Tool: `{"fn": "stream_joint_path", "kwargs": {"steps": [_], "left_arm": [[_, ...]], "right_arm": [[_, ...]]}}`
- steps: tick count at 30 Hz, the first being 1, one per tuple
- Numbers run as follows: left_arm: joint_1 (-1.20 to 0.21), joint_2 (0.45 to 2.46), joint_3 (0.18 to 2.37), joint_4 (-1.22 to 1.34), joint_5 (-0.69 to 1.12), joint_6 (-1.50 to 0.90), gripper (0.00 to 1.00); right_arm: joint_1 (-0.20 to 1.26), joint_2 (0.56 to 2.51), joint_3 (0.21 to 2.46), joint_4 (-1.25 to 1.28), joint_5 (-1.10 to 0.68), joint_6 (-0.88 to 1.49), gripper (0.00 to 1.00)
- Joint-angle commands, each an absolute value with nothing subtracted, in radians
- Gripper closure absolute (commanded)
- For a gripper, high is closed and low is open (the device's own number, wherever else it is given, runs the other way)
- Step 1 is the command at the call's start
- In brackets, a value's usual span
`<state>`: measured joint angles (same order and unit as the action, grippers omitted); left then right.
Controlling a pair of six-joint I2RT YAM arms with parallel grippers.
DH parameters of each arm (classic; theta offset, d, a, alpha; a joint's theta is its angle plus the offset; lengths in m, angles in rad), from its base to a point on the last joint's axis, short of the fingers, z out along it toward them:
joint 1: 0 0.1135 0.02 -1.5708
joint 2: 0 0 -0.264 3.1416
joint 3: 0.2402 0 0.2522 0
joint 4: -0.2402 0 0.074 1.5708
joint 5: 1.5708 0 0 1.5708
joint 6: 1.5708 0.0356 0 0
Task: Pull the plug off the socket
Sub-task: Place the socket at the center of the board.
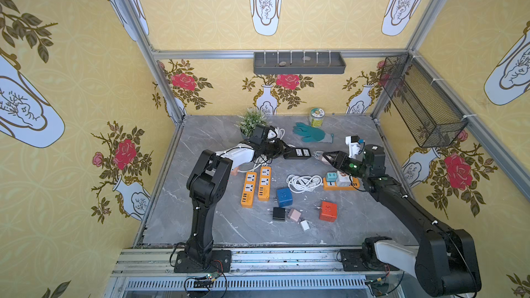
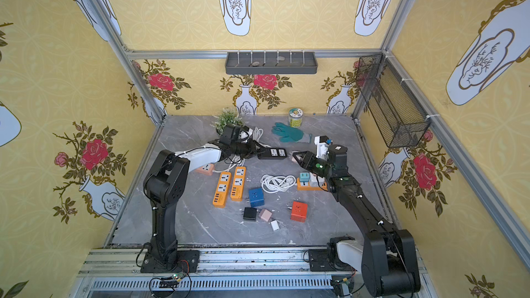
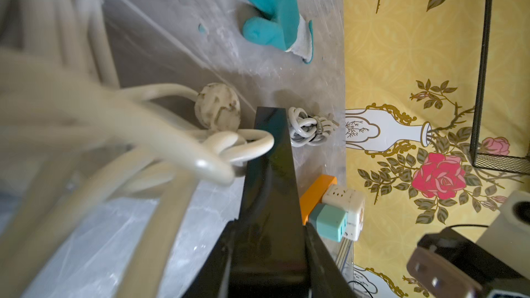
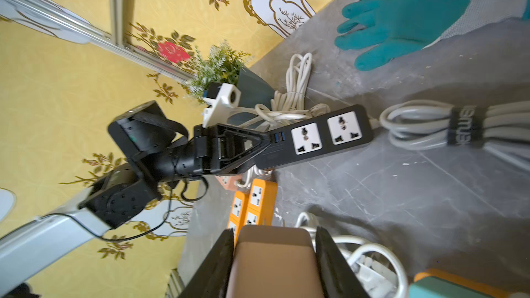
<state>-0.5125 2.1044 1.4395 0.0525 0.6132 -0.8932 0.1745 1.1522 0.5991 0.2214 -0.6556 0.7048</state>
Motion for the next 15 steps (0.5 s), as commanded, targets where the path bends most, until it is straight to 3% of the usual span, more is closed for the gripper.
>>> {"fn": "stream_joint_path", "kwargs": {"steps": [1, 6, 15], "left_arm": [[-0.534, 2.159, 1.506, 0.084, 0.552, -0.941, 0.59], [-0.571, 2.185, 1.597, -0.049, 0.514, -0.871, 0.35], [-0.572, 1.973, 1.499, -0.186, 0.313, -0.599, 0.25]], "right_arm": [[0.166, 1.13, 0.534, 0.47, -0.716, 0.9, 0.67], [0.159, 1.094, 0.465, 0.526, -0.725, 0.961, 0.67], [0.156, 1.12, 0.446, 0.558, -0.803, 0.996, 0.67]]}}
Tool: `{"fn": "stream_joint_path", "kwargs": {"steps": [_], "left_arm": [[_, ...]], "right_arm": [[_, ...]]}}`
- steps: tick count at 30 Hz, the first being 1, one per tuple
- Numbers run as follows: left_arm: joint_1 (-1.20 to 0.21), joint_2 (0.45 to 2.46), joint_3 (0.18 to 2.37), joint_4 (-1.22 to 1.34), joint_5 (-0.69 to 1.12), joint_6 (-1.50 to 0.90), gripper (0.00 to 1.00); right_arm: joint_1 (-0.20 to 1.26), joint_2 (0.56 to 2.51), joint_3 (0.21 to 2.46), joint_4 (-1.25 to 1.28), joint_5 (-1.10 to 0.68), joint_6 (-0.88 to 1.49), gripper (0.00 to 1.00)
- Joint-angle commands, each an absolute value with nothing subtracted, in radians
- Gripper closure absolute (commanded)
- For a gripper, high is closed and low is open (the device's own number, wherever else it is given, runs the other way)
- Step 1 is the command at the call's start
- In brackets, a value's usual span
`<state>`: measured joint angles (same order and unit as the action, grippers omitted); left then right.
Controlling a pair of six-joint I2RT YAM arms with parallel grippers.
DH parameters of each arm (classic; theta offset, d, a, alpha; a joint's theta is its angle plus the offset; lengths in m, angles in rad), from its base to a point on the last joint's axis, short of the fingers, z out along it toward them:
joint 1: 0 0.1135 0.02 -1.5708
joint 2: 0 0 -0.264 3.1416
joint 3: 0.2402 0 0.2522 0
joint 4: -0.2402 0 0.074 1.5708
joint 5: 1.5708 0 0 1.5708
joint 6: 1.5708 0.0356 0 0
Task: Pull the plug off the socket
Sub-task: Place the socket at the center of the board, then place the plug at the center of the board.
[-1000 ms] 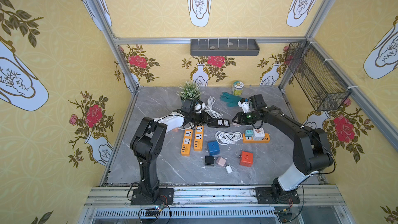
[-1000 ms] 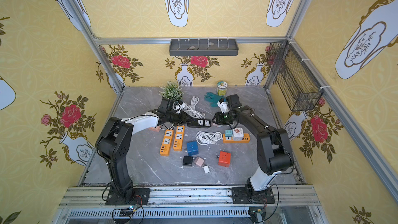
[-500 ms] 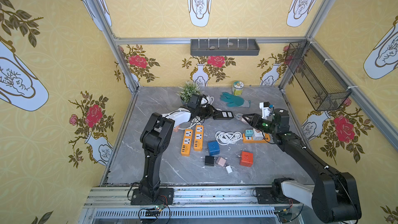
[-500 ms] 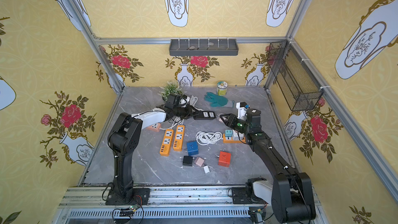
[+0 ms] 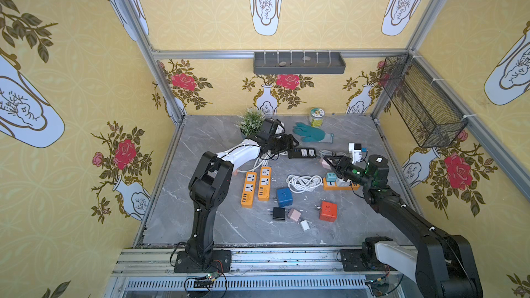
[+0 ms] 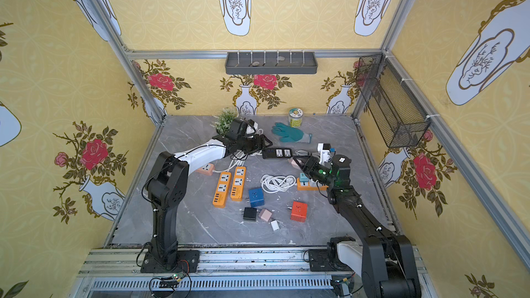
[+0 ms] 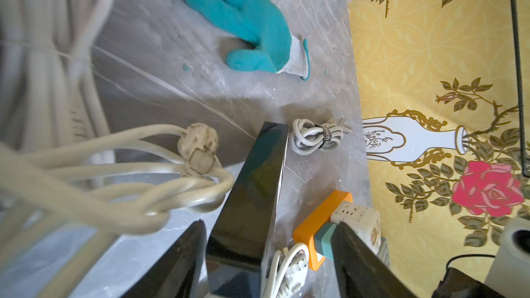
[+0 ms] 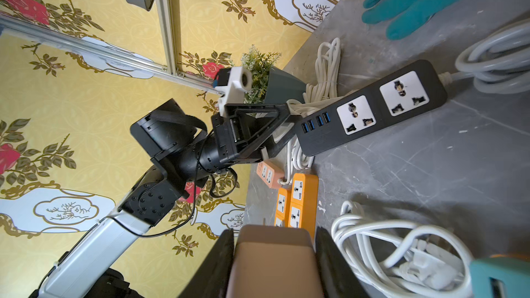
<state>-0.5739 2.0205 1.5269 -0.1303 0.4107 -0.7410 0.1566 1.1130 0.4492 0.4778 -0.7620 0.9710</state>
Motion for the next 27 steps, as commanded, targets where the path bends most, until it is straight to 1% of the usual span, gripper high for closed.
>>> {"fn": "stream_joint_path", "kwargs": {"steps": [1, 8, 12, 14, 16, 19, 20, 22, 27], "left_arm": [[-0.572, 1.939, 1.473, -0.19, 0.289, -0.564, 0.24], [-0.571, 1.686, 1.225, -0.092, 0.204, -0.443, 0.24], [-0.571, 1.53, 1.065, 0.009, 0.138, -0.39, 0.23], [-0.566, 1.459, 0.994, 0.046, 0.079, -0.364, 0.2], [-0.558, 1.389, 0.93, 0.05, -0.01, -0.348, 0.12], [-0.53, 1.293, 0.863, 0.004, -0.16, -0.348, 0.01], [-0.52, 1.264, 0.848, -0.02, -0.215, -0.352, 0.0], [-0.488, 1.187, 0.821, -0.074, -0.326, -0.358, 0.0], [-0.379, 0.998, 0.762, -0.121, -0.464, -0.352, 0.0]], "right_arm": [[0.156, 1.125, 0.447, 0.565, -0.808, 1.0, 0.67], [0.165, 1.176, 0.449, 0.617, -0.833, 1.026, 0.67], [0.217, 1.244, 0.462, 0.667, -0.833, 1.044, 0.67], [0.267, 1.293, 0.485, 0.678, -0.822, 1.037, 0.66], [0.33, 1.354, 0.531, 0.656, -0.806, 1.013, 0.67], [0.429, 1.444, 0.647, 0.531, -0.785, 0.928, 0.66], [0.46, 1.478, 0.695, 0.469, -0.774, 0.888, 0.66], [0.54, 1.561, 0.821, 0.317, -0.741, 0.789, 0.66], [0.703, 1.823, 1.127, 0.13, -0.74, 0.652, 0.66]]}}
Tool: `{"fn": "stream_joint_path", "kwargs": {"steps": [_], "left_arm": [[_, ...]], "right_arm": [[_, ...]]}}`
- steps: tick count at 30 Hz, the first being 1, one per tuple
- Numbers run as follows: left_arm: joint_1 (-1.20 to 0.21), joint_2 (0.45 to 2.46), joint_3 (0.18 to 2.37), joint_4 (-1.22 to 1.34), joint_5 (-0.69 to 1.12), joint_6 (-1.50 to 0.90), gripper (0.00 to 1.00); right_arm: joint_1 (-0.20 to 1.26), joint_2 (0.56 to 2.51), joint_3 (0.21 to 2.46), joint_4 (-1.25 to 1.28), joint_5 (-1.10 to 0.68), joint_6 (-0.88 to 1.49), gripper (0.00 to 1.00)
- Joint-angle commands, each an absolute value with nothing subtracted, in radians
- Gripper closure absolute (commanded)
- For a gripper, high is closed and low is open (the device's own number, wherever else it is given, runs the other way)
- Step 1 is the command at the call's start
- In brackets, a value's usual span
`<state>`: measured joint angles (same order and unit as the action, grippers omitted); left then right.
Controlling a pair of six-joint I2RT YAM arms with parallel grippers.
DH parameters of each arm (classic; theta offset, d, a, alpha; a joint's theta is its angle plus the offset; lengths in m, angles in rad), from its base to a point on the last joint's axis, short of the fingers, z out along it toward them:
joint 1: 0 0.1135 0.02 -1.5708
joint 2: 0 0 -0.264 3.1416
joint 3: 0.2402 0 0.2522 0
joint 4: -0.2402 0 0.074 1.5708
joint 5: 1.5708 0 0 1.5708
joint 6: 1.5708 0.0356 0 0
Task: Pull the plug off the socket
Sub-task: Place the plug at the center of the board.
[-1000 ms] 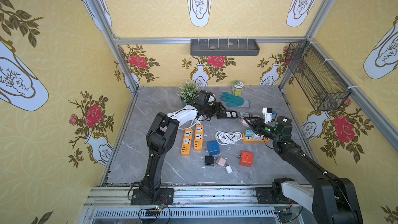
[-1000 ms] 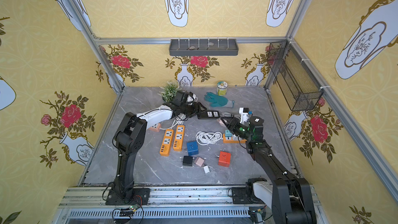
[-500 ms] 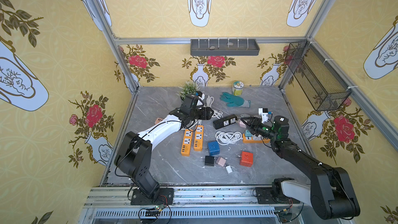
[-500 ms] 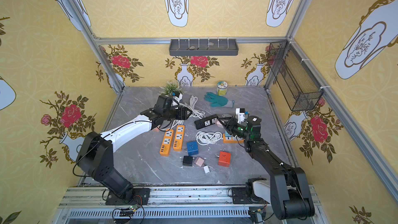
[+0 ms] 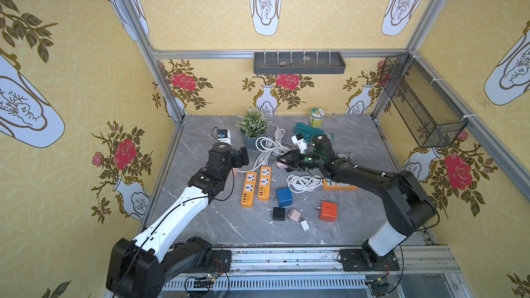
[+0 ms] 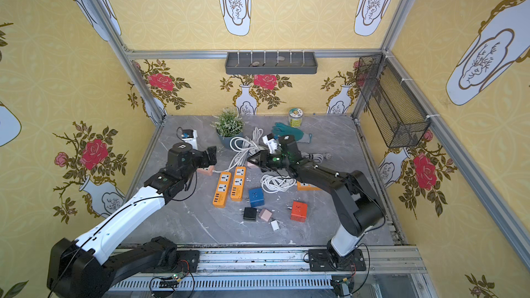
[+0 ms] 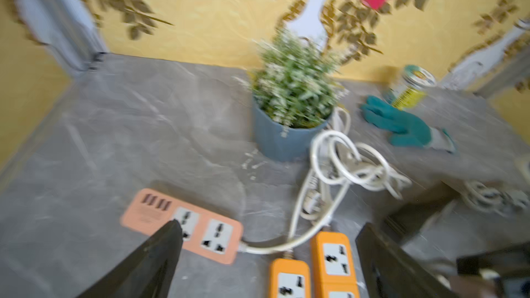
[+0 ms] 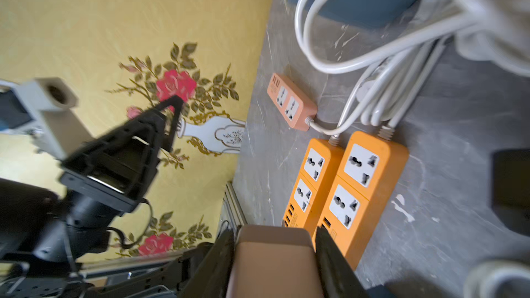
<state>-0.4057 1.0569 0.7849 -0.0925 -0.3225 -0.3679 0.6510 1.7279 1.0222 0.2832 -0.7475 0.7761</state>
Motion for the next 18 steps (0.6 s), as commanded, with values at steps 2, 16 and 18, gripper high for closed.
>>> {"fn": "stream_joint_path", "kwargs": {"steps": [2, 16, 18], "left_arm": [[-0.365, 0.937, 0.755, -0.121, -0.508, -0.324, 0.0], [-0.361, 0.728, 0.729, -0.135, -0.588, -0.253, 0.0], [-0.361, 0.724, 0.726, -0.136, -0.583, -0.259, 0.0]], "right_arm": [[0.768, 1.94, 1.289, 0.039, -0.748, 0.598, 0.66], [0.966, 2.581, 2.276, -0.553, -0.729, 0.372, 0.57], [0.976, 2.603, 2.314, -0.562, -0.715, 0.369, 0.52]]}}
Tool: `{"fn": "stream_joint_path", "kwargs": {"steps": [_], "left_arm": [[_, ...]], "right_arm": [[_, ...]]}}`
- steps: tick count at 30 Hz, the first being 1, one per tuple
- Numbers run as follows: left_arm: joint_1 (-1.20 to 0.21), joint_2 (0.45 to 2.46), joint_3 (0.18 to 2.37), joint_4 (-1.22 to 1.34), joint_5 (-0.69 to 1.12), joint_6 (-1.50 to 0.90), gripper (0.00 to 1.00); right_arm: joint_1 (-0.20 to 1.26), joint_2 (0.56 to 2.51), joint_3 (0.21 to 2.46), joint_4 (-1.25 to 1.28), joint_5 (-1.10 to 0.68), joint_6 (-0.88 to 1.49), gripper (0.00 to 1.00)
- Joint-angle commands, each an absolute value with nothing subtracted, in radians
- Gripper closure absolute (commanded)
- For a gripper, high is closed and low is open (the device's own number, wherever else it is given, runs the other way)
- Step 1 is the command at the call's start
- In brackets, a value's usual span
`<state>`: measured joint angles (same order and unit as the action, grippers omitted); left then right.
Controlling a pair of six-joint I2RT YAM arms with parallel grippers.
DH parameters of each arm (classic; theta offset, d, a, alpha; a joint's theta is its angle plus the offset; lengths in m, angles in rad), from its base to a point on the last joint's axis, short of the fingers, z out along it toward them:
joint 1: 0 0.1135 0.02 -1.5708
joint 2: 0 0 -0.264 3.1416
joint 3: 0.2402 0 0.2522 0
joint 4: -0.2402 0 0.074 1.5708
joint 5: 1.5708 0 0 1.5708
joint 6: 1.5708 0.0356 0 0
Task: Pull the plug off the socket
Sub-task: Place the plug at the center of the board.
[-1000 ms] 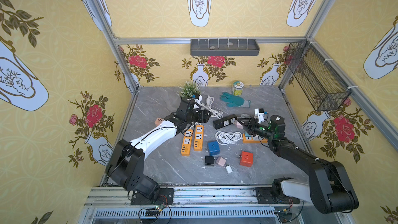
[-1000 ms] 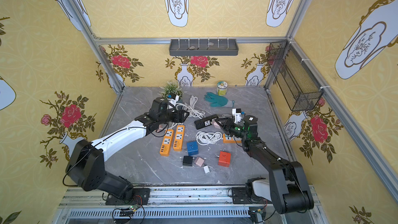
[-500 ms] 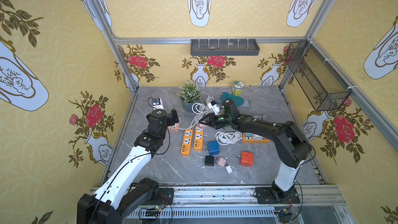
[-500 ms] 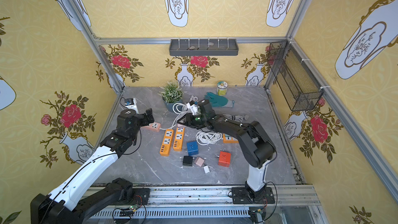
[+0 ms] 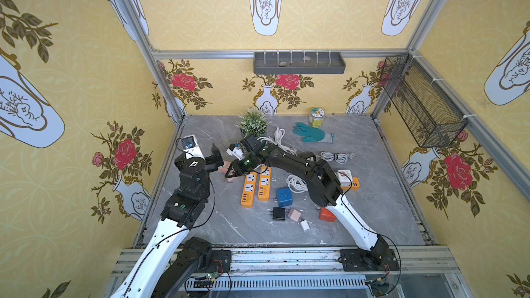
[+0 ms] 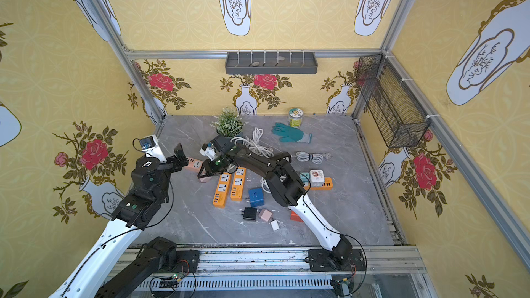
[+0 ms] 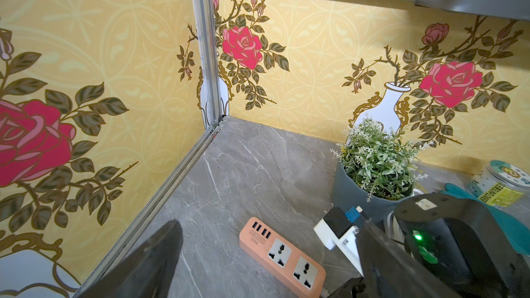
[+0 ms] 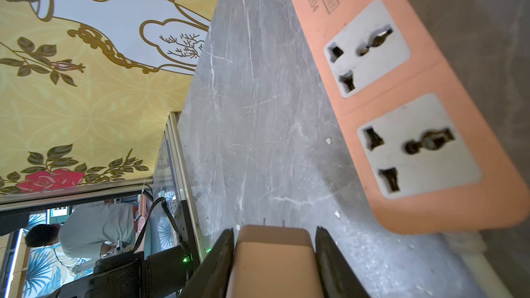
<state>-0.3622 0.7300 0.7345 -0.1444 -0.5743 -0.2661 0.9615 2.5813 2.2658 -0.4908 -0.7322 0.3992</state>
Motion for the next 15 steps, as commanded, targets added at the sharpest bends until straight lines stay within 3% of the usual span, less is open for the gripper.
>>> {"fn": "stream_joint_path", "kwargs": {"steps": [1, 7, 12, 15], "left_arm": [[-0.361, 0.724, 0.726, -0.136, -0.576, -0.264, 0.0], [-0.361, 0.733, 0.729, -0.135, -0.536, -0.306, 0.0], [-0.361, 0.735, 0.741, -0.136, -0.499, -0.323, 0.0], [-0.361, 0.725, 0.743, -0.124, -0.446, -0.331, 0.0]], "right_arm": [[0.983, 2.613, 2.334, -0.57, -0.706, 0.363, 0.49], [1.014, 2.612, 2.363, -0.6, -0.633, 0.326, 0.28], [1.014, 2.5, 2.268, -0.579, -0.543, 0.285, 0.26], [1.013, 2.301, 2.046, -0.474, -0.415, 0.242, 0.27]]}}
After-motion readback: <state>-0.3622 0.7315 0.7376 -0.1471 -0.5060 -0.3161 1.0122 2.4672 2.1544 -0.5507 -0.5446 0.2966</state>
